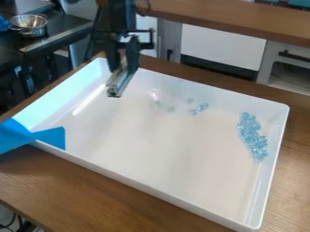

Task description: Sweep into pile

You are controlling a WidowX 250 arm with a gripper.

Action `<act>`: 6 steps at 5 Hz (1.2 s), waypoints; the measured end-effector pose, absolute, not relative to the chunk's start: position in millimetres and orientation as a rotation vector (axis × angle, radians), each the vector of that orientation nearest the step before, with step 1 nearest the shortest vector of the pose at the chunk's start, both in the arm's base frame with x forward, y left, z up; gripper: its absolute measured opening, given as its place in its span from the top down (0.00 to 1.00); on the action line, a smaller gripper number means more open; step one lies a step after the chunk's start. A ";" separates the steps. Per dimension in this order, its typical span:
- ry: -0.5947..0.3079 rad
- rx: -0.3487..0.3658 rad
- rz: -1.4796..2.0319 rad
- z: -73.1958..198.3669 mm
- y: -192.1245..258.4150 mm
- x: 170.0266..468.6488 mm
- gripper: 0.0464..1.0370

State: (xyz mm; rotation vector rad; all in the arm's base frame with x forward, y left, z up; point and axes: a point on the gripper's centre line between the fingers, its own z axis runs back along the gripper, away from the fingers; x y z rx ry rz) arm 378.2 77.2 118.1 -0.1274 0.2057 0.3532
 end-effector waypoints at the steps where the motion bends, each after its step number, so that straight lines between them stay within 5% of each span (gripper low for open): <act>1: 0.171 -0.057 0.352 101.3 89.0 381.8 0.68; 4: 0.233 0.007 0.364 52.0 75.6 396.3 0.68; 6: 0.199 0.036 0.335 48.0 49.4 404.6 0.68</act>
